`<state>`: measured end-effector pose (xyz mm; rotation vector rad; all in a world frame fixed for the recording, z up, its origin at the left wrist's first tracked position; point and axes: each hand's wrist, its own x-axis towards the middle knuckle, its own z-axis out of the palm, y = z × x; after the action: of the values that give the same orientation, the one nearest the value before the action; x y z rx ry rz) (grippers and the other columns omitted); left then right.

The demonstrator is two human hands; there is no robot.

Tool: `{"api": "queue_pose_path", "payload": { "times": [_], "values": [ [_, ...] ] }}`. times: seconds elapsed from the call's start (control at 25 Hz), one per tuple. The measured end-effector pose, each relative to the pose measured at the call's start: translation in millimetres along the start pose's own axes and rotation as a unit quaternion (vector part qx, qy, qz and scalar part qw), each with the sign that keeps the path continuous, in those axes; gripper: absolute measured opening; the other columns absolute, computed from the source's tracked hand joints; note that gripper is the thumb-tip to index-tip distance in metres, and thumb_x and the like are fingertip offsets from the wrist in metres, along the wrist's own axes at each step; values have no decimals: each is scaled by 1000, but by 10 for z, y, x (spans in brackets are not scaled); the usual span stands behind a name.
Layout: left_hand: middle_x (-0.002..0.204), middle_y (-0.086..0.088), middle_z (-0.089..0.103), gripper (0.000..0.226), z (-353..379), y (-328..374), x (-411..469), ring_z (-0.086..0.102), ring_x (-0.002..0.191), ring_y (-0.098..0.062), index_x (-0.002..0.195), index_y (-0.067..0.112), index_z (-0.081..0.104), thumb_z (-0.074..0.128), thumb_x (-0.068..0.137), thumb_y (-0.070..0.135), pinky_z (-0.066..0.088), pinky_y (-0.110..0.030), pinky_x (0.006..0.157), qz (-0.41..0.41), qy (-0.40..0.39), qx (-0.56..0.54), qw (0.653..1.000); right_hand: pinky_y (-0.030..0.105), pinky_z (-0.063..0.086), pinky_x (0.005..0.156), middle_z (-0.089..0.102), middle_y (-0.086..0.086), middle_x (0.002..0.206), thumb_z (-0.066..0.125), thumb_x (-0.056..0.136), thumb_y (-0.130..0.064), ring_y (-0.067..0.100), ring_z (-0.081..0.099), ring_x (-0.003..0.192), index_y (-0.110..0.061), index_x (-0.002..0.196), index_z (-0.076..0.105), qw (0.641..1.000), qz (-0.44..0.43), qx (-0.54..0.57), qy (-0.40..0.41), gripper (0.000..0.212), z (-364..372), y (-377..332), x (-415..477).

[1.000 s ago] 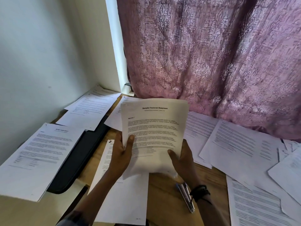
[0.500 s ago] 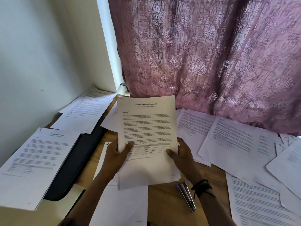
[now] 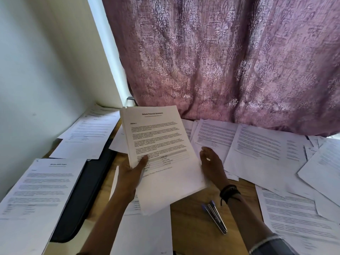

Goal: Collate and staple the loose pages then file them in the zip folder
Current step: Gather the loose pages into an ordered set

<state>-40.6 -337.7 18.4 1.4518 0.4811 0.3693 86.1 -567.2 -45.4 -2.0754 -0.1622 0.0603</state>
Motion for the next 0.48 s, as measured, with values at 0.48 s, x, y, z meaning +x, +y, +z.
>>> {"api": "queue_pose_path", "payload": {
  "times": [0.48],
  "values": [
    [97, 7, 71, 24, -183, 43, 3, 72, 80, -3, 111, 17, 63, 60, 91, 4, 55, -16, 61, 17, 46, -53, 997, 36, 4, 122, 6, 9, 165, 30, 107, -37, 22, 6, 153, -9, 155, 16, 923, -16, -342, -177, 57, 150, 352, 43]
  ]
}}
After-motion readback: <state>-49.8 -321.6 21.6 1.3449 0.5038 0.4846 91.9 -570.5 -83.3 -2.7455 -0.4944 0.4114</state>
